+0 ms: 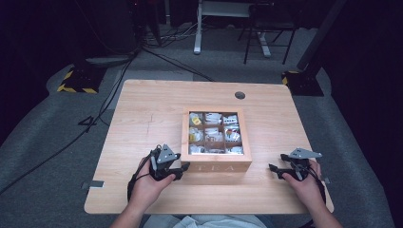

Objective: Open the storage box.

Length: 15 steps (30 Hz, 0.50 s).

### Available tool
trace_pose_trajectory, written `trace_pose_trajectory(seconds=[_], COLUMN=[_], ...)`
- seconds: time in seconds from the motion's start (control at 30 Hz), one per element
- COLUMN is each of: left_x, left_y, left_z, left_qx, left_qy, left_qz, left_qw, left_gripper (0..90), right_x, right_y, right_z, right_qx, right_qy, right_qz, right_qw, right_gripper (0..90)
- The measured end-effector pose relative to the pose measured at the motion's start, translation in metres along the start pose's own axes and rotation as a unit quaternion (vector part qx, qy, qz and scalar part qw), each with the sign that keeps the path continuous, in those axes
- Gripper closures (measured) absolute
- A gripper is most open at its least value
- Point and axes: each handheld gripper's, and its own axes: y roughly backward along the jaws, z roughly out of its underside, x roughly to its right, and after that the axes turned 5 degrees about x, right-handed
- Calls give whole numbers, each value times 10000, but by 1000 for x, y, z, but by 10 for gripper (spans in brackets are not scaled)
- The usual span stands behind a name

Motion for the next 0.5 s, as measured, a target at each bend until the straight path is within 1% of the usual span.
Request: trace_pose_trajectory(seconds=[0.13,0.3,0.4,0.5], left_x=[0,-1,-1,-2], left_y=[2,2,3,3], left_z=[0,0,0,0], left_qx=[-50,-43,-68,-67], left_qy=[-9,20,-13,3], left_qz=[22,38,46,66], left_qw=[10000,10000,10000,10000], left_gripper=[545,548,563,578], right_x=[0,0,0,0], right_y=[0,0,0,0], right_z=[0,0,0,0], right_qx=[0,-1,-1,-1], right_qy=[0,-2,-1,0], right_qz=[0,0,1,0], right_qw=[10000,10000,10000,10000], right_gripper=[271,271,271,272])
